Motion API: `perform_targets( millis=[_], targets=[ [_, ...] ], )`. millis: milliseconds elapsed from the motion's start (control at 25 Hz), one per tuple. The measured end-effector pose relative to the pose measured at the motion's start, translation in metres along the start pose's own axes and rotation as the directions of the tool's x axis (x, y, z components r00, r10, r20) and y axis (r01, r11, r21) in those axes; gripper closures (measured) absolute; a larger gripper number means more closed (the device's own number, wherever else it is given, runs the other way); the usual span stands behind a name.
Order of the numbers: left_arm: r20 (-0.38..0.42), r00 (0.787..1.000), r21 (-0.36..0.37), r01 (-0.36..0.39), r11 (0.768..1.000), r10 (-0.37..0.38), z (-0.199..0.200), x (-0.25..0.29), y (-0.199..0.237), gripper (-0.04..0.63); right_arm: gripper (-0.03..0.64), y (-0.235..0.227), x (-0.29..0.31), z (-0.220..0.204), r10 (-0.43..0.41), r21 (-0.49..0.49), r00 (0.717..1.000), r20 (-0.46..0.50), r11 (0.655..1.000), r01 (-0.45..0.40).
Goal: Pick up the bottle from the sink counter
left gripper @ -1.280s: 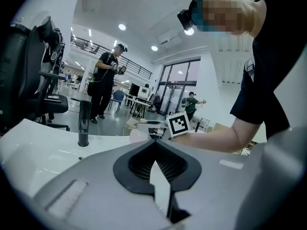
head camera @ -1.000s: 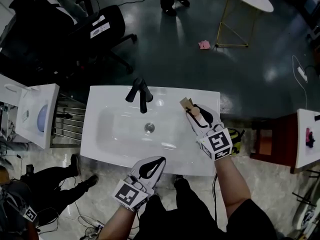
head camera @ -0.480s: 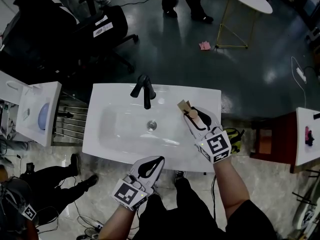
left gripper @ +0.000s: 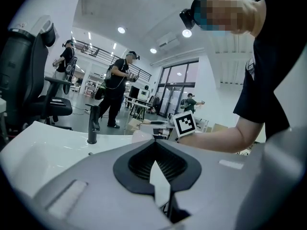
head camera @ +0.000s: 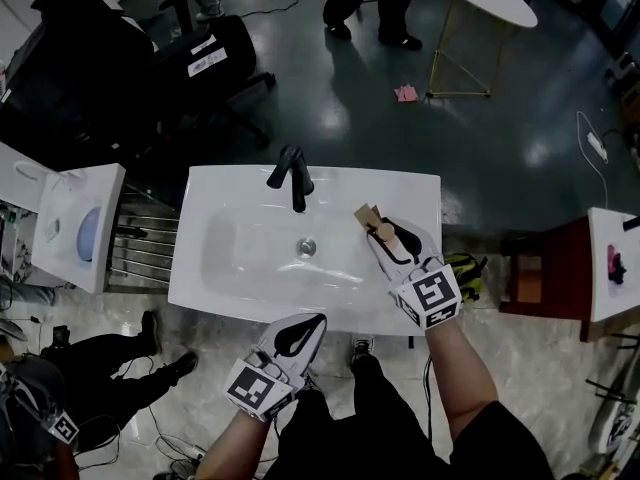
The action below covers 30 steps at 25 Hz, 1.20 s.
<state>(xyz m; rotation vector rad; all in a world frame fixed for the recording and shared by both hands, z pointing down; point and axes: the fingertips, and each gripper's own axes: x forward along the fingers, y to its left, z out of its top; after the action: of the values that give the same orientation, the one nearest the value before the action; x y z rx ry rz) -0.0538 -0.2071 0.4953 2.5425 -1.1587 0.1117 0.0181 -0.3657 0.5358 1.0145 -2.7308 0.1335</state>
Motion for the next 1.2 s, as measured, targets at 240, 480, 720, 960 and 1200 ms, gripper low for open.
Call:
perform_targets(
  millis=[240, 480, 720, 960, 1200],
  targets=[
    [0.001, 1.0, 0.008, 0.011, 1.0, -0.011, -0.002, -0.014, -0.003, 0.598, 0.482, 0.014, -0.01, 0.001, -0.015, 0.0, 1.0, -0.003, 1.0, 0.015],
    [0.009, 1.0, 0.013, 0.026, 1.0, -0.026, 0.001, -0.028, -0.004, 0.598, 0.482, 0.03, -0.018, 0.006, -0.03, 0.001, 1.0, -0.004, 1.0, 0.03],
    [0.013, 0.999, 0.016, 0.037, 0.999, -0.037, 0.0, -0.045, -0.006, 0.598, 0.482, 0.049, -0.027, 0.009, -0.042, 0.0, 0.999, -0.009, 0.999, 0.042],
    [0.026, 0.999, 0.021, 0.043, 0.999, -0.044, 0.001, -0.066, -0.005, 0.598, 0.482, 0.073, -0.034, 0.012, -0.05, 0.009, 0.999, -0.01, 0.999, 0.051],
    [0.017, 0.999, 0.018, 0.031, 0.999, -0.031, -0.004, -0.089, -0.001, 0.598, 0.482, 0.098, -0.038, 0.015, -0.054, 0.028, 0.998, -0.007, 0.998, 0.055]
  ],
)
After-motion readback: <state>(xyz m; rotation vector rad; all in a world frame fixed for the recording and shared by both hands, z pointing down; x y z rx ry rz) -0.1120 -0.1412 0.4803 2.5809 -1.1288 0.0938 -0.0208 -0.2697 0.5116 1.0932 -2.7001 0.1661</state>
